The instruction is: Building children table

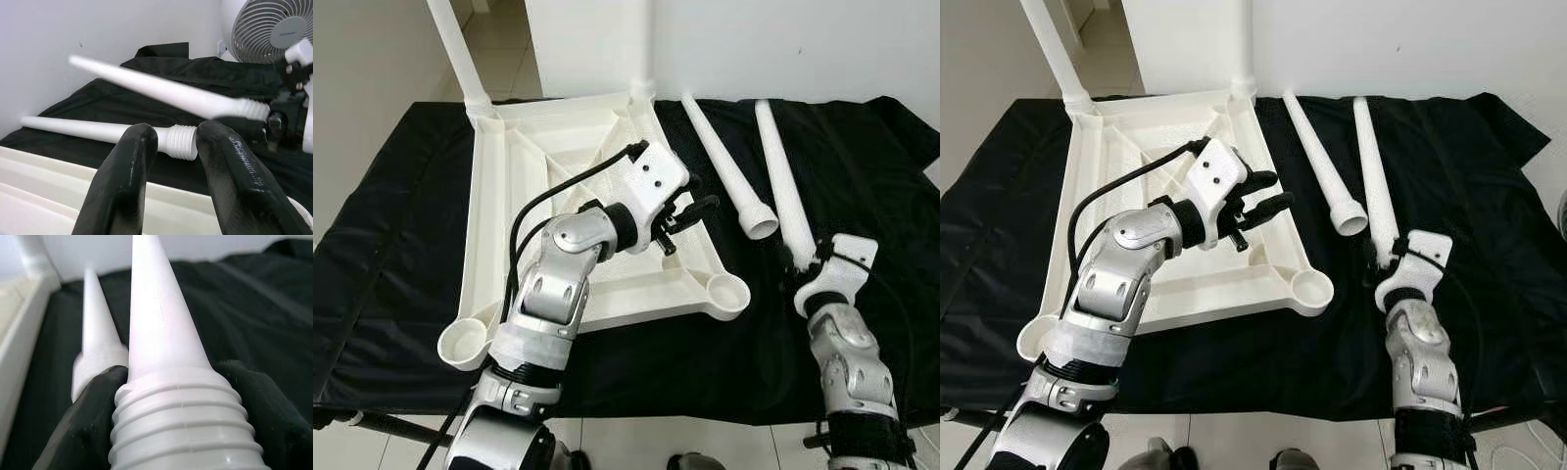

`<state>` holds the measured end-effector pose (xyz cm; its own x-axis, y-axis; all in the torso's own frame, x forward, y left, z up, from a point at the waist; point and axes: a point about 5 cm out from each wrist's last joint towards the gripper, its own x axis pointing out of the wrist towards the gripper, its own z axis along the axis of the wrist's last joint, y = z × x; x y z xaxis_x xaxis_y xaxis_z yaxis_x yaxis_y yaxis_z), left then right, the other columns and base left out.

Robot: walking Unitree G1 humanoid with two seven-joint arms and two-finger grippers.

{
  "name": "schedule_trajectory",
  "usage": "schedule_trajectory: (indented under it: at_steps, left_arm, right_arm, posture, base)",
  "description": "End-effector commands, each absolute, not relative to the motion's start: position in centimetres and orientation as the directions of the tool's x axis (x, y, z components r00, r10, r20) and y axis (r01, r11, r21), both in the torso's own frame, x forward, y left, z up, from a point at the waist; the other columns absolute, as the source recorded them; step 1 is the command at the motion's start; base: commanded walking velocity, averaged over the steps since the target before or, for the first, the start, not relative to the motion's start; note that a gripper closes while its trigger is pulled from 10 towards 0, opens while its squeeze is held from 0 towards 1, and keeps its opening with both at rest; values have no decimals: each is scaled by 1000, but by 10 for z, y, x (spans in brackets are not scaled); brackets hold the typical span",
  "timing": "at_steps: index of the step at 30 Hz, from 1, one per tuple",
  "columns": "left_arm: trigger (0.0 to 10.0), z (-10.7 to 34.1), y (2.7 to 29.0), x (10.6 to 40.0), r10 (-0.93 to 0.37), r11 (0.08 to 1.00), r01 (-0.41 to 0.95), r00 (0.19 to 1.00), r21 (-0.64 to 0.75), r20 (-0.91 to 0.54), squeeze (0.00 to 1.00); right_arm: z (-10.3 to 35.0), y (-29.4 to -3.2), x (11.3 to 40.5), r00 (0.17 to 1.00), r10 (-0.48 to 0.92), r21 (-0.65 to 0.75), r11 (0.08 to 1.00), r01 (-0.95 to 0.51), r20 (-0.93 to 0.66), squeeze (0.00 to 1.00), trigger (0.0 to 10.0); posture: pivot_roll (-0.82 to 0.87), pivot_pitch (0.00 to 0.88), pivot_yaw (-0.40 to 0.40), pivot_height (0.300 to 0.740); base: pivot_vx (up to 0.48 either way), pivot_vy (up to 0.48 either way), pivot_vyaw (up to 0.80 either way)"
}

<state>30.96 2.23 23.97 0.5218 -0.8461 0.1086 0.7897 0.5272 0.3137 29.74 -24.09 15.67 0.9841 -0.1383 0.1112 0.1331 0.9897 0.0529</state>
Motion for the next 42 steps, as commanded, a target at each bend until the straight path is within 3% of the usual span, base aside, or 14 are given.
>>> schedule_trajectory:
  at_steps: [1, 8, 9, 15, 24, 25, 33, 42]
  left_arm:
    - [10000, 241, 26, 317, -751, 657, 702, 641, 274, 160, 0]
    - [10000, 240, 25, 318, -767, 642, 734, 622, 223, 162, 0]
    - [10000, 239, 26, 318, -777, 629, 759, 607, 167, 166, 1000]
    - [10000, 240, 34, 319, -807, 565, 825, 552, 2, 210, 1000]
    - [10000, 238, 39, 323, -809, 553, 831, 554, -65, 194, 1000]
    - [10000, 236, 40, 325, -814, 544, 832, 555, -111, 172, 0]
    - [10000, 231, 35, 333, -824, 508, 793, 561, -335, 81, 0]
    - [10000, 234, 30, 336, -828, 494, 781, 556, -382, 68, 0]
  right_arm:
    - [160, -236, 297, 981, -122, 71, 991, 112, 149, 0, 10000]
    - [168, -225, 301, 974, -83, 81, 994, 67, 210, 0, 10000]
    - [172, -219, 303, 971, -52, 75, 997, 35, 235, 0, 10000]
    - [178, -199, 310, 950, 55, -6, 998, -55, 308, 0, 10000]
    - [177, -181, 314, 931, 137, -44, 991, -130, 338, 0, 10000]
    - [178, -173, 315, 921, 172, -56, 985, -163, 348, 0, 10000]
    - [179, -148, 317, 872, 307, -128, 952, -280, 381, 0, 10000]
    - [178, -140, 316, 850, 359, -164, 933, -320, 386, 0, 10000]
  posture:
    - [-161, 68, 53, 740]
    - [-158, 51, 49, 740]
    - [-157, 44, 48, 740]
    - [-152, 13, 50, 740]
    - [-148, 0, 54, 740]
    - [-147, 0, 55, 740]
    - [-132, 0, 53, 740]
    - [-127, 0, 53, 740]
  base:
    - [0, 0, 0]
    - [0, 0, 0]
    - [0, 0, 0]
    - [0, 0, 0]
    - [0, 0, 0]
    - [0, 0, 0]
    - [0, 0, 0]
    - [0, 0, 0]
